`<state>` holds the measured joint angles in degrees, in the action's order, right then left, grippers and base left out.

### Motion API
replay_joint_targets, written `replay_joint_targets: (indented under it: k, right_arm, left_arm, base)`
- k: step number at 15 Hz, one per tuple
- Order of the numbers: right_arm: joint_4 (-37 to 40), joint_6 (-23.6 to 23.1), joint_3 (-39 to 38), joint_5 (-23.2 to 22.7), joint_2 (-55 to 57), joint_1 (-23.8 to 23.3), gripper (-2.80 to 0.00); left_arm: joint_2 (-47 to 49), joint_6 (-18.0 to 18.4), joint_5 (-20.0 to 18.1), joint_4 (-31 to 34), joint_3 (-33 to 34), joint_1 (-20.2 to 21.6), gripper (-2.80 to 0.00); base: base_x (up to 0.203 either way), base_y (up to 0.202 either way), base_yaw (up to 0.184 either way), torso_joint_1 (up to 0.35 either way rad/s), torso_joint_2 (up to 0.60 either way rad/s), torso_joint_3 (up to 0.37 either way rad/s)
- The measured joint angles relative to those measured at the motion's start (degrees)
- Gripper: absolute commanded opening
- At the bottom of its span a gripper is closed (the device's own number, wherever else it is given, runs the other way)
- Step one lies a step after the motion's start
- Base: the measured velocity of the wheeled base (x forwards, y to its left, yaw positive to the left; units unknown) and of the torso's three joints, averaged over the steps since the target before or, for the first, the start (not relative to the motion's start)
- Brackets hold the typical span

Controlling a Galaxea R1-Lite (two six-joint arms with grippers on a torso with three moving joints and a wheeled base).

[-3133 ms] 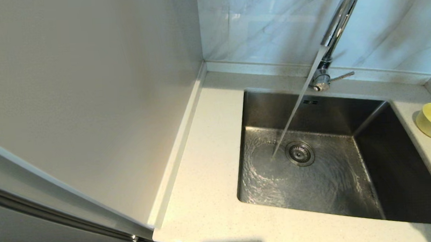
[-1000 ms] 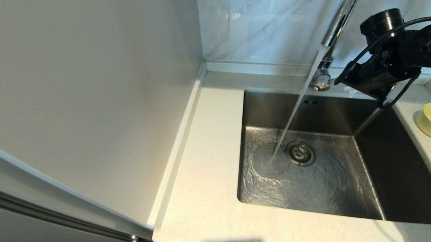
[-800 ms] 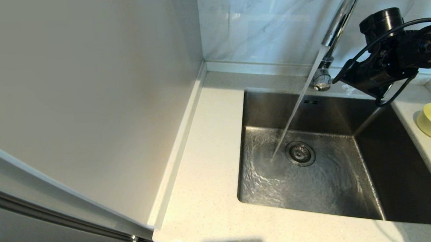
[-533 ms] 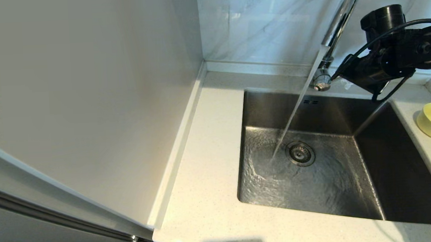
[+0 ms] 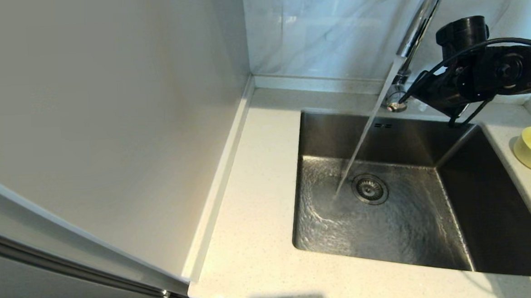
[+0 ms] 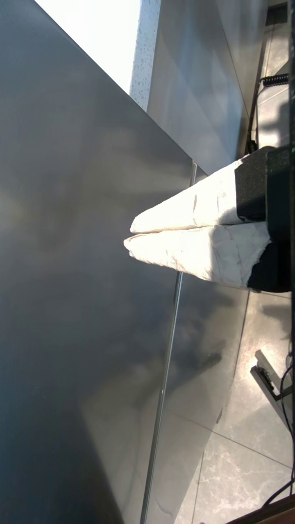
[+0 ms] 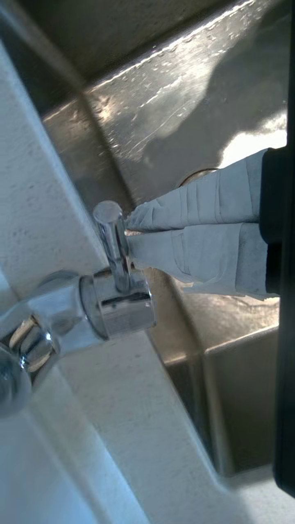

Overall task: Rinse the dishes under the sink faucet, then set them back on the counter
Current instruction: Turn off the faucet

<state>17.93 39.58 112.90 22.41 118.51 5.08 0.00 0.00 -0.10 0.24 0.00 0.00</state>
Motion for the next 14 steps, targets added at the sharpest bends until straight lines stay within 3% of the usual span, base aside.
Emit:
replay_joint_targets:
  k: [6, 10, 14]
  right_arm:
    - [-8.87, -0.04, -0.11, 2.18, 1.78, -1.25, -2.8]
    - [-7.84, -0.63, -1.74, 3.3, -0.28, -1.73, -2.8]
    - [-5.06, -3.78, -14.5, 3.34, -7.21, -1.79, -2.8]
  left_arm:
    - [0.0, 0.0, -0.01, 0.0, 0.0, -0.02, -2.8]
    - [0.0, 0.0, 0.02, 0.02, 0.0, 0.0, -2.8]
    - [0.0, 0.0, 0.02, 0.0, 0.0, 0.0, -2.8]
  base:
    - [0.0, 0.0, 0.0, 0.0, 0.0, 0.0]
    - [0.0, 0.0, 0.0, 0.0, 0.0, 0.0]
    - [0.0, 0.0, 0.0, 0.0, 0.0, 0.0]
